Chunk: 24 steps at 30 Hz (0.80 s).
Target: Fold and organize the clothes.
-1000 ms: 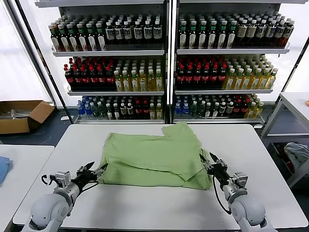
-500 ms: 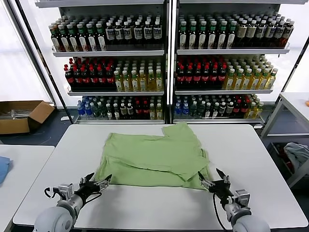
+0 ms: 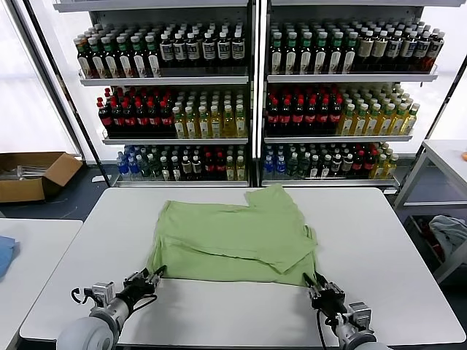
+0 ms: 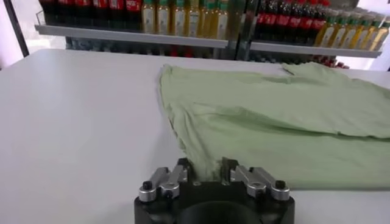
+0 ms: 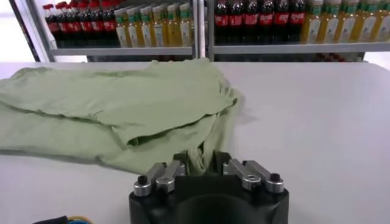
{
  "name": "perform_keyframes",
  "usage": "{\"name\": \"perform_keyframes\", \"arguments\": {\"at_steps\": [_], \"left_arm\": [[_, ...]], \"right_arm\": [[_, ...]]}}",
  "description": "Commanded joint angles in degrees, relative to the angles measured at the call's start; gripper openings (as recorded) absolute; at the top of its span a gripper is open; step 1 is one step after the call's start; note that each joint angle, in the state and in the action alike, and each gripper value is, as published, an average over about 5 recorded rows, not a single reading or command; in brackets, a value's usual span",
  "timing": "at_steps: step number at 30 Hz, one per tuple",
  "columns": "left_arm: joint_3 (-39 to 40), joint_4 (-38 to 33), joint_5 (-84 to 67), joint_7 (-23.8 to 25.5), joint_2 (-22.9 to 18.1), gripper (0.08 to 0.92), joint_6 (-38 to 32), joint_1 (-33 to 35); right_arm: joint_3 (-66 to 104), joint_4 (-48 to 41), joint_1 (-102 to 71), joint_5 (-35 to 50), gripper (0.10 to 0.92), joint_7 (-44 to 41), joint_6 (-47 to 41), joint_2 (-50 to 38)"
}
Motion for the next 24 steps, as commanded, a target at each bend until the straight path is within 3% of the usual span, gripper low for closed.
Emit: {"name": "perform_keyframes", "arguments": {"at_steps": [1, 5, 8, 18, 24], "left_arm": [[-0.1, -0.5, 0.2, 0.0, -0.3, 0.229, 0.0, 1.0], [-1.4, -3.1, 0.2, 0.0, -0.1, 0.128, 0.3, 4.3], [-3.7, -7.9, 0.2, 0.2, 0.0, 0.098, 1.1, 9.2], [-15.3, -22.6, 1.0, 1.2, -5.4, 0.097, 1.7, 31.8], [-17.1, -25.7, 4.1, 1.8, -6.8, 0.165, 2.0, 36.5]], "right_arm": [[-0.2, 0.0, -1.3, -0.8, 0.238, 0.1, -0.3, 0.1], [0.5, 1.9, -2.8, -0.6, 0.149, -0.2, 0.1, -0.5], [1.8, 4.8, -5.8, -0.6, 0.135, -0.6, 0.0, -1.0], [4.6, 15.2, -21.1, -4.6, 0.135, -3.8, 0.9, 0.0], [4.8, 19.2, -25.0, -5.5, 0.143, -2.1, -0.5, 0.7]]}}
